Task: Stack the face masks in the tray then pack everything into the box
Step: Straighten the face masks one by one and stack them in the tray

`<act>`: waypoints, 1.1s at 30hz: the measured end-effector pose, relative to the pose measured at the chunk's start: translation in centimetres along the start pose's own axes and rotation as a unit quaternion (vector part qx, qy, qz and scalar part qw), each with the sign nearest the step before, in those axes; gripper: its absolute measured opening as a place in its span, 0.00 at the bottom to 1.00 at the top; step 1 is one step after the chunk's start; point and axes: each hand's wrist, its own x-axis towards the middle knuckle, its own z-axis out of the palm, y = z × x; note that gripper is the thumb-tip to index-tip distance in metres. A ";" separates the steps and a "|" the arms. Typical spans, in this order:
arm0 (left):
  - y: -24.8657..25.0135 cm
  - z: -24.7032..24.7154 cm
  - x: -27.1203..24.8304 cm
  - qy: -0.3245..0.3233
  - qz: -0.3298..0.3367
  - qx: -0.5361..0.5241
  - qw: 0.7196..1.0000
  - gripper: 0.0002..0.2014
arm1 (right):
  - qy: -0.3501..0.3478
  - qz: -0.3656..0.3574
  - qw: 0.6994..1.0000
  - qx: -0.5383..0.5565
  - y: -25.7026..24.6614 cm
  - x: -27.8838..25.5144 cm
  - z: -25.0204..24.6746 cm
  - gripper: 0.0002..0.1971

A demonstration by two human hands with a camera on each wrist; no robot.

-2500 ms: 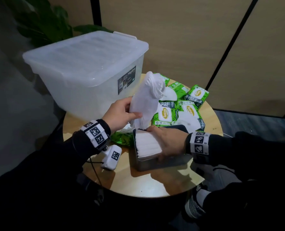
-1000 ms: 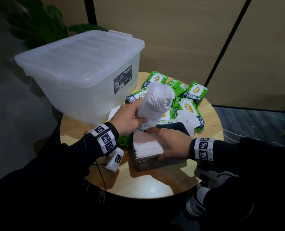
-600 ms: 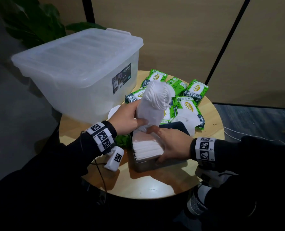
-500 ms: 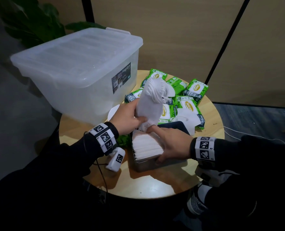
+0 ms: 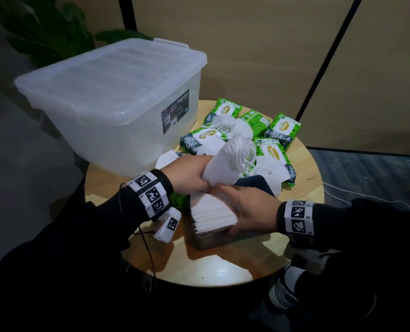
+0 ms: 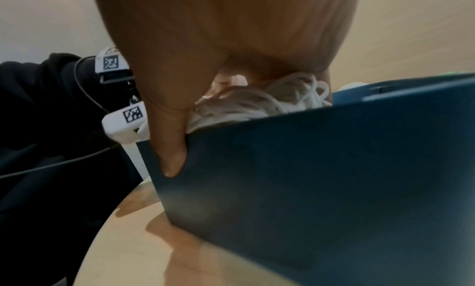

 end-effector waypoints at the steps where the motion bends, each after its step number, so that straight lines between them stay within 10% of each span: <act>1: -0.1 -0.4 0.0 -0.013 0.007 -0.004 1.000 0.26 | 0.000 -0.004 1.000 0.001 -0.1 -0.1 -0.1 0.56; 4: 0.4 -1.7 0.0 -0.016 0.007 -0.065 0.998 0.22 | 0.006 -0.017 1.000 0.006 -0.2 -0.2 -0.4 0.57; 13: 4.7 0.8 2.4 0.013 0.014 0.293 0.956 0.15 | -0.029 0.002 0.999 -0.028 -0.1 -1.5 -0.9 0.51; 20: 3.7 1.6 2.7 0.034 0.043 0.169 0.984 0.07 | 0.191 0.034 0.980 0.041 0.8 -1.8 -6.7 0.09; 25: 2.8 0.5 1.9 -0.020 0.044 0.145 0.988 0.07 | 0.046 0.119 0.991 -0.043 3.0 2.2 -7.0 0.04; 33: 0.9 2.4 0.8 0.011 0.041 0.149 0.988 0.09 | 0.032 0.080 0.979 -0.184 4.0 3.4 -4.2 0.06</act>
